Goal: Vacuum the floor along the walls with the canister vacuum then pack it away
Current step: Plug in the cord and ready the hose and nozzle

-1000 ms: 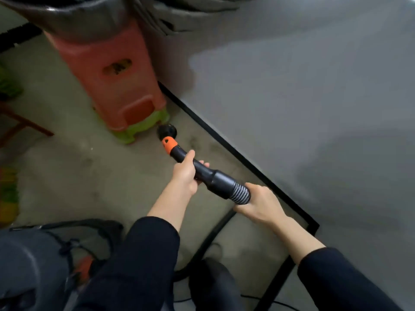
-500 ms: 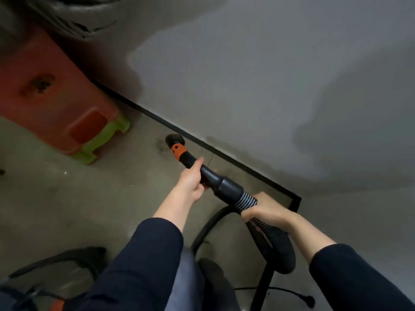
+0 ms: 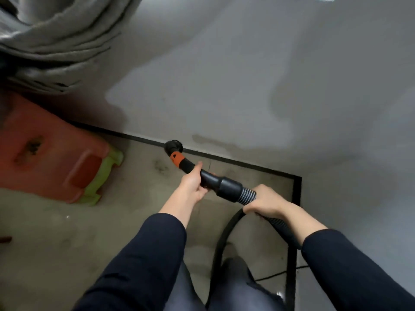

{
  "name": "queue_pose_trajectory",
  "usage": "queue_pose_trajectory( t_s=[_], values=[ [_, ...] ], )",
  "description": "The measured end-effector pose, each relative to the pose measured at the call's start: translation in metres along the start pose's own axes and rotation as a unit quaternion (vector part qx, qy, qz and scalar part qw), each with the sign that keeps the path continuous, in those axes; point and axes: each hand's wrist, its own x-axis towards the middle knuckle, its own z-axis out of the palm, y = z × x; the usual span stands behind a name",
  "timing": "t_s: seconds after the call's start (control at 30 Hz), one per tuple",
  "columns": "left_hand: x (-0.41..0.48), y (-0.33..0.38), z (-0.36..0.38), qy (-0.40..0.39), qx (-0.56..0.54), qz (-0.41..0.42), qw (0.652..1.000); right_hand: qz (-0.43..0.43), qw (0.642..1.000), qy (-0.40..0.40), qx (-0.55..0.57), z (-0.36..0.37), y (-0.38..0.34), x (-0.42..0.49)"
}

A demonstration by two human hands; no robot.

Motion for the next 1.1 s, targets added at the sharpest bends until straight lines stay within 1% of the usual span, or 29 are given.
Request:
queue_pose_trajectory(
  t_s=[0.1,0.23,0.3,0.43,0.63,0.73,0.83,0.97,1.1],
  values=[
    [0.001,0.027,-0.012,-0.022,0.063,-0.024,0.997,0.023,0.999,0.033,0.028,0.015,-0.022,0.0],
    [0.007,0.061,-0.032,-0.037,0.136,-0.007,0.99,0.042,0.994,0.064,0.08,0.047,-0.049,-0.004],
    [0.007,0.072,-0.035,-0.067,0.167,-0.013,0.984,0.052,0.99,0.08,0.104,0.061,-0.057,-0.008],
    [0.007,0.072,-0.038,-0.132,0.217,-0.063,0.965,0.092,0.978,0.104,0.155,0.08,-0.057,-0.023],
    [0.022,0.065,-0.05,-0.135,0.304,-0.096,0.938,0.128,0.954,0.105,0.25,0.127,-0.059,-0.029],
    [0.038,0.062,-0.059,-0.119,0.326,-0.112,0.931,0.148,0.947,0.105,0.265,0.147,-0.06,-0.021],
    [0.045,0.056,-0.066,-0.119,0.343,-0.126,0.923,0.161,0.934,0.109,0.3,0.166,-0.058,-0.019],
    [0.048,0.053,-0.082,-0.146,0.388,-0.143,0.899,0.191,0.912,0.135,0.337,0.202,-0.07,-0.027],
    [0.046,0.068,-0.11,-0.177,0.44,-0.132,0.87,0.21,0.885,0.155,0.385,0.246,-0.112,-0.036]
  ],
)
